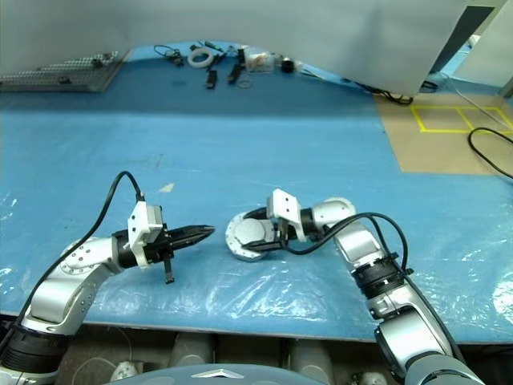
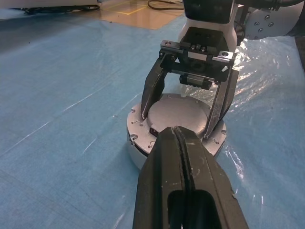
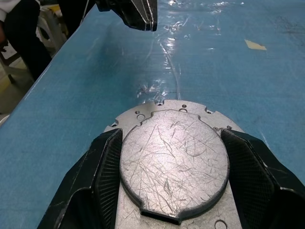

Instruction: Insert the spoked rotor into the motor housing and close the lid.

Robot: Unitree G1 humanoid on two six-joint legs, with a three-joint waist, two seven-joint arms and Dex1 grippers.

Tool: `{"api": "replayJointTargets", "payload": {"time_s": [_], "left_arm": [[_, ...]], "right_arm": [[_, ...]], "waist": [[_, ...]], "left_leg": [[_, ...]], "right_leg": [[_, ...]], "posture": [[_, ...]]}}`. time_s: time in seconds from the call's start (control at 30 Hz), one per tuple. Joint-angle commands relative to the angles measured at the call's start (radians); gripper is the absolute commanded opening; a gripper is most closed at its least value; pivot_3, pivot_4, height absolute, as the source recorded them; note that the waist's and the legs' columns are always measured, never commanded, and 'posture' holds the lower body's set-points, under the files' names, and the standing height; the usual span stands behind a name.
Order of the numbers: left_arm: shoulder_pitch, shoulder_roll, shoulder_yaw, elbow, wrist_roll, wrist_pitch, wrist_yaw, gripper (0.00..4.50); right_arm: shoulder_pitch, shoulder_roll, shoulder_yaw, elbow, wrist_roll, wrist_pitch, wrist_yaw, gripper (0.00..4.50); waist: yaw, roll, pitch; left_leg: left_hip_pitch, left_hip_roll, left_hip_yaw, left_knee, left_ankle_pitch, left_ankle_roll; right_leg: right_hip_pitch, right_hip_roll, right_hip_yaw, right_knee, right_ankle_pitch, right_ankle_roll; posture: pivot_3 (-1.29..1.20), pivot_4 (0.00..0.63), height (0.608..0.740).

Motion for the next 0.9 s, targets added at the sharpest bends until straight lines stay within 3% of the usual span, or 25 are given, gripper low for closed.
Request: {"api": "replayJointTargets", "payload": {"time_s": [0.03, 0.53, 0.9], "left_arm": [[0.000, 0.004, 0.002, -0.038, -0.005, -0.010, 0.004, 0.00], [0.001, 0.009, 0.005, -0.041, -0.003, -0.008, 0.009, 0.00], [-0.043, 0.014, -0.020, 0.002, 0.023, -0.020, -0.009, 0.00]], "right_arm": [[0.009, -0.008, 0.003, 0.025, -0.013, -0.017, 0.004, 2.94], [0.047, 0.047, 0.078, 0.064, -0.073, -0.057, -0.050, 2.94], [0.048, -0.010, 0.056, 0.139, -0.077, -0.082, -0.013, 2.94]], "waist": [[0.000, 0.000, 0.000], [-0.026, -0.001, -0.001], [-0.023, 0.000, -0.002]], "left_leg": [[0.000, 0.000, 0.000, 0.000, 0.000, 0.000], [0.003, 0.000, 0.001, 0.000, 0.000, 0.000], [0.011, 0.000, 0.003, -0.001, -0.002, 0.003]], "right_leg": [[0.000, 0.000, 0.000, 0.000, 0.000, 0.000], [0.001, 0.001, 0.002, 0.000, 0.000, 0.000], [0.007, 0.000, 0.004, 0.000, -0.001, -0.001]], "posture": [[0.00, 0.150, 0.740], [0.00, 0.150, 0.740], [0.00, 0.150, 0.740]]}}
